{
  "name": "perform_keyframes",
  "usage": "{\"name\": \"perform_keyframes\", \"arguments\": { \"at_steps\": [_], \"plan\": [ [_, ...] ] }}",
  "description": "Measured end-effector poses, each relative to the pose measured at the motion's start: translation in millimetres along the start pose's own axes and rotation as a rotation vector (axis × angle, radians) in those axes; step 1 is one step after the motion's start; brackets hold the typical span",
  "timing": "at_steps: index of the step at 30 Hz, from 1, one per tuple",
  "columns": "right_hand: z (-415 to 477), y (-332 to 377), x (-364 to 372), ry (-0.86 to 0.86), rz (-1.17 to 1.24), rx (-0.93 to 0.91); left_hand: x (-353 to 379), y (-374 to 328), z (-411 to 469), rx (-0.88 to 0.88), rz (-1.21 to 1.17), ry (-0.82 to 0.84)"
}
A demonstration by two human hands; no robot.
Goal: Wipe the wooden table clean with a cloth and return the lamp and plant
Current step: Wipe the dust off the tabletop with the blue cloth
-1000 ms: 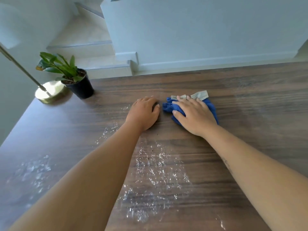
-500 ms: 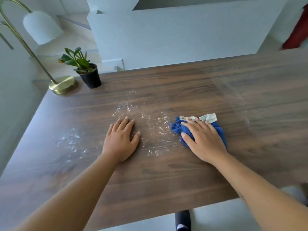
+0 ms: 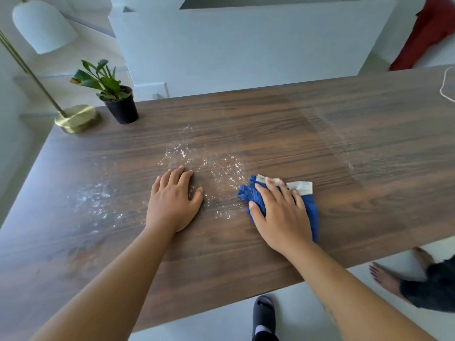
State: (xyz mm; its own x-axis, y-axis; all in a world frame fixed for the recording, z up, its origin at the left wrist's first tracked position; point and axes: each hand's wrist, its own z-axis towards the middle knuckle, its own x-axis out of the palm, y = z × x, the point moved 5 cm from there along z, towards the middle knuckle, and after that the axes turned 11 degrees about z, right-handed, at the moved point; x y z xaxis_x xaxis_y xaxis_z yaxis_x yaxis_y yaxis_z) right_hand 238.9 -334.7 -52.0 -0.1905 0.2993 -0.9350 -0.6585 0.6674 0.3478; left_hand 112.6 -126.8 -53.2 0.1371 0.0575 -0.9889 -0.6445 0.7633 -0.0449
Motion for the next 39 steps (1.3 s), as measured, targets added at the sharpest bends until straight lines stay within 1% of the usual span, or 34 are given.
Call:
{"name": "perform_keyframes", "arguments": {
  "at_steps": [2,8,13,17,20,22,24,29,33,36,39],
  "plan": [
    [21,-3,2,0.025,0.013,-0.018,0,0,-1,0.001,-0.009,0.004],
    [96,-4,7,0.04,0.055,0.034,1,2,-2,0.003,-0.012,-0.002],
    [142,10,14,0.079,0.094,-0.033,0,2,-1,-0.004,-0.011,-0.032],
    [148,11,14,0.122,0.131,-0.121,0,1,1,-0.015,-0.022,-0.033],
    [135,-2,4,0.195,0.176,-0.23,-2,1,-1,-0.016,-0.021,-0.028],
    [120,-16,-4,0.197,0.162,-0.225,-3,1,-1,-0.018,-0.023,-0.02],
    [99,-28,-10,0.155,0.098,-0.171,-3,1,-1,-0.014,-0.025,-0.01],
    [28,-41,-23,0.043,-0.041,0.056,-4,1,-2,-0.005,-0.022,0.01],
    [-36,-33,-24,-0.02,-0.07,0.139,-3,0,-3,0.001,-0.018,0.011],
    [-52,-15,-16,-0.01,-0.078,0.122,-2,1,-2,-0.003,-0.016,0.004],
    [-41,2,-7,0.032,-0.066,0.037,-1,1,-2,-0.001,-0.019,0.004]
  ]
}}
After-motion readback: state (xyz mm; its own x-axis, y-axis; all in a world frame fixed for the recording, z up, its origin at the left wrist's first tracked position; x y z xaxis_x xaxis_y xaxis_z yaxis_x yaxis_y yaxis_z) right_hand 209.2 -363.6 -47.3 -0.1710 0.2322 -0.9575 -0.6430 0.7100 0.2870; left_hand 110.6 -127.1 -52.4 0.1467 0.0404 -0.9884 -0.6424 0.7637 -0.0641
